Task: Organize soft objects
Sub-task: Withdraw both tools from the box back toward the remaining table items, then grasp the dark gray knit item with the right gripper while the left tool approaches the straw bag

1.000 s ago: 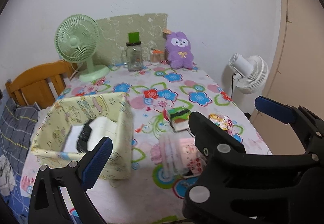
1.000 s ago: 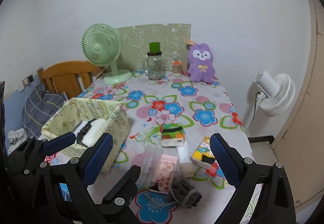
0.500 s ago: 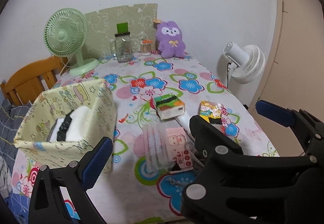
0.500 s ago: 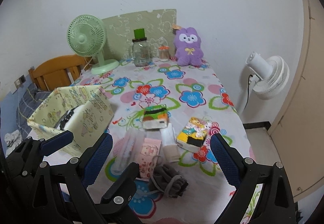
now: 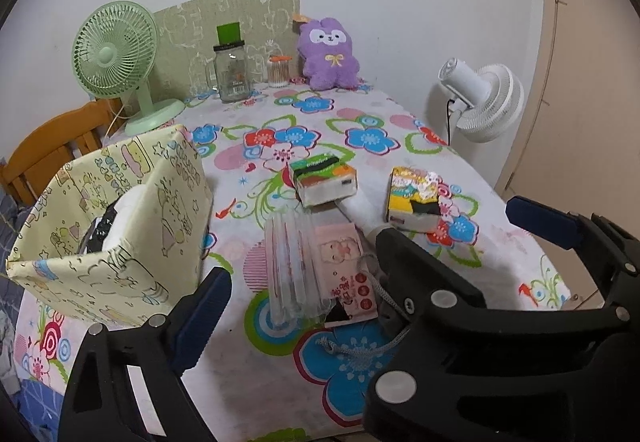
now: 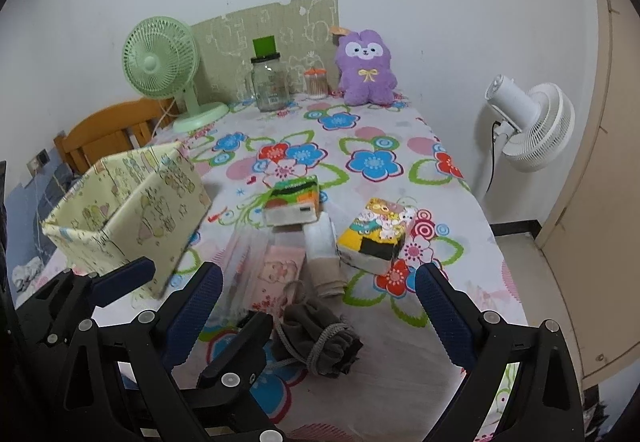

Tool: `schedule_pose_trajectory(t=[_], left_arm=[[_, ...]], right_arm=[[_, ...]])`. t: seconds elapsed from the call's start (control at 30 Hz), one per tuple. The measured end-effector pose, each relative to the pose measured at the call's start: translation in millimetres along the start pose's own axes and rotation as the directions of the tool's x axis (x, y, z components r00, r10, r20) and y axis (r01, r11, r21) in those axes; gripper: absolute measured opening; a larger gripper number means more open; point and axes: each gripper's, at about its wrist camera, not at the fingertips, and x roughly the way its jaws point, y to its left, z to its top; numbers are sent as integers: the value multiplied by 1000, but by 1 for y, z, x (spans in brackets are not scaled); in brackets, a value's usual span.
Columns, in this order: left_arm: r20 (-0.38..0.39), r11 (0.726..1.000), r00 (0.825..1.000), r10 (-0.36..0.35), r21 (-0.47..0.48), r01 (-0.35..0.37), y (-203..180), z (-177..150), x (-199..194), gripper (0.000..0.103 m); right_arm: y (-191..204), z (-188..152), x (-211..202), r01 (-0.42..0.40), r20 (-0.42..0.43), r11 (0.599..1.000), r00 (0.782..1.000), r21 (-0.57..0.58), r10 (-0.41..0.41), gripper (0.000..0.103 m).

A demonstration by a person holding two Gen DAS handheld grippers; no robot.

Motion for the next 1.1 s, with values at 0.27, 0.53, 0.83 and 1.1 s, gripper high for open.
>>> schedule_pose_trajectory(t=[0.27, 0.53, 0.83, 1.1], left_arm=[[-46, 1000, 999, 0, 20, 1, -1, -11, 17, 92], [-89, 1000, 996, 9, 30, -7, -2, -18, 29, 88], [-120, 1000, 993, 6, 27, -3, 0, -20, 36, 84], [-127, 999, 992, -21, 38, 26, -1, -23, 36, 75]], right_arm=[[-4, -13, 16, 3, -41, 1000, 999, 6, -3, 98], [-8, -22, 34, -9, -88, 1000, 996, 28, 11, 92], [-12, -28, 47, -22, -150, 997, 988, 75, 33, 77], [-7, -31, 51, -40, -170, 997, 984, 71, 52, 50]])
